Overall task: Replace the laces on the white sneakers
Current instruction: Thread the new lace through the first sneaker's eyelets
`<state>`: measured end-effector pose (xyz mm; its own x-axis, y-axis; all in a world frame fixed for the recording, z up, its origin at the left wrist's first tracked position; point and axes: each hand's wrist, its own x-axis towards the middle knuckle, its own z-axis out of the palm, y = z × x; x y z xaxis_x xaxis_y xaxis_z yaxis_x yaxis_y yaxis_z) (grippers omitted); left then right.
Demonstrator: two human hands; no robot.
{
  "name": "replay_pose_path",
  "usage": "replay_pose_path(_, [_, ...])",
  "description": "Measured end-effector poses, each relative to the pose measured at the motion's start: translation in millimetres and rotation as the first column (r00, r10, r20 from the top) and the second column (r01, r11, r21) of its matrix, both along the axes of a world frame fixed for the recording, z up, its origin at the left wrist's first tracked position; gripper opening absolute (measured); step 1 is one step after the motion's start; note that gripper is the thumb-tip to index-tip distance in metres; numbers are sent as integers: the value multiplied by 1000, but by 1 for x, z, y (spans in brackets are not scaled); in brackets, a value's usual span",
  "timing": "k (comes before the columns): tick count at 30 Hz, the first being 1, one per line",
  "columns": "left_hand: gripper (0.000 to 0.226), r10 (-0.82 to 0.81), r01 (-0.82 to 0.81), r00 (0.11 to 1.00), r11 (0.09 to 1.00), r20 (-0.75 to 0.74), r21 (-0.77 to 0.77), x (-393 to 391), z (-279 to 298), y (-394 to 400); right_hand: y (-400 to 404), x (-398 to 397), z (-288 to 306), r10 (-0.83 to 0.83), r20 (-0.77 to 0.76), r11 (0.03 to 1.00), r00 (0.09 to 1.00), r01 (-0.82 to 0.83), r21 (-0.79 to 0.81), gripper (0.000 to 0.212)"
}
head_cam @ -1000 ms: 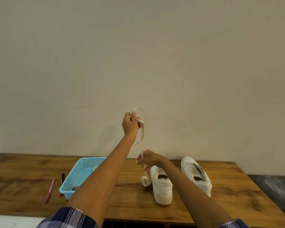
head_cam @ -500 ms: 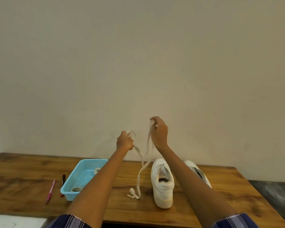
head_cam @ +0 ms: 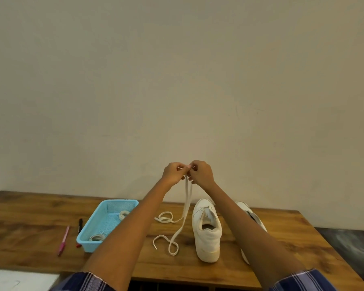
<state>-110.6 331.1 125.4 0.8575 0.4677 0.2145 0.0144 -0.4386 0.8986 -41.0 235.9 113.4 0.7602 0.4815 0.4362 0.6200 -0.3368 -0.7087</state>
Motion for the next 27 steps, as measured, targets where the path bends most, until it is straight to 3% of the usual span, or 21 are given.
replay_pose_path(9, [20,-18,17,1000,995,-5,-98,11,3,-17,-18,8,1,-41,-151,981,988,68,181,19])
replay_pose_path(12, [21,106,-105,992,994,-73,20,9,3,-11,-28,17,10,-162,-234,899,959,241,366,21])
replay_pose_path(14, [24,216,-184,961,966,-172,182,5,-2,3,-35,28,15,-228,-225,856,947,305,418,20])
replay_pose_path(17, [26,398,-289,876,885,-272,365,-7,-19,25,-49,43,26,-273,-302,796,913,391,461,36])
replay_pose_path(20, [25,479,-309,805,842,-349,441,-20,-37,34,-66,51,40,-155,-472,724,868,425,543,38])
replay_pose_path(23, [23,420,-233,800,876,-428,423,-24,-47,31,-80,53,46,116,-568,640,815,376,670,39])
replay_pose_path(25, [23,366,-212,822,908,-436,362,-22,-47,26,-83,46,45,160,-586,695,794,331,638,40])
replay_pose_path(27, [20,263,-196,888,959,-378,206,-14,-44,18,-85,32,40,167,-589,827,790,213,520,39])
